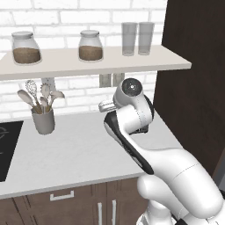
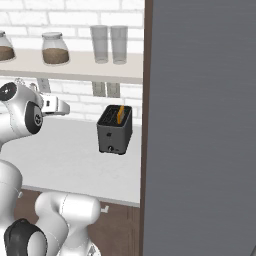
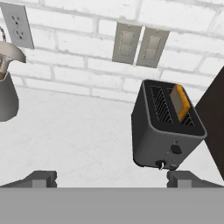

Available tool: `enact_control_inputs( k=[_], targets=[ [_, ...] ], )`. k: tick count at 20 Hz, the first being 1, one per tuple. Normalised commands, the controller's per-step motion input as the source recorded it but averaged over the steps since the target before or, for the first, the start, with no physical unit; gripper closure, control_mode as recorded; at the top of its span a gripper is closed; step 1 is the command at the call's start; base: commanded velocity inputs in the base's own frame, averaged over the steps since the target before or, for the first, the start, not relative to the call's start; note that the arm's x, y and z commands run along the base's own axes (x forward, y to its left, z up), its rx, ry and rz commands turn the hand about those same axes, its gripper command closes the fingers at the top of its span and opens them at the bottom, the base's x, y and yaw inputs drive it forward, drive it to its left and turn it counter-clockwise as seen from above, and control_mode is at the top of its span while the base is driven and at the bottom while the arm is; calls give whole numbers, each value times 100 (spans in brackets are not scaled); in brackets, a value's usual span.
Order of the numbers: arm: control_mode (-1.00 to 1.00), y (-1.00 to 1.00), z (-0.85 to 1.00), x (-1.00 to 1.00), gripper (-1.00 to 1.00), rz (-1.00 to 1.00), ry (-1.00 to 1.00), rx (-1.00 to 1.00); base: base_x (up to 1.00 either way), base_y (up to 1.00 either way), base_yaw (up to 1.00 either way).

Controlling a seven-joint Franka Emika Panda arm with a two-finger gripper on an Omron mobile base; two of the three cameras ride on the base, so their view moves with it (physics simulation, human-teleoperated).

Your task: Start the toaster. Once the lever pops up, take the bread to the plate on the dining counter.

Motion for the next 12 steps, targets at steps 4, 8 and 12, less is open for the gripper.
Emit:
enact_control_inputs(
  k=[4,8,12],
  targets=[
    [-100,0,0,0,-100,0,0,0,0,0,0],
    [-100,0,0,0,-100,0,0,0,0,0,0],
    [-100,0,0,0,-100,0,0,0,0,0,0]
  ],
)
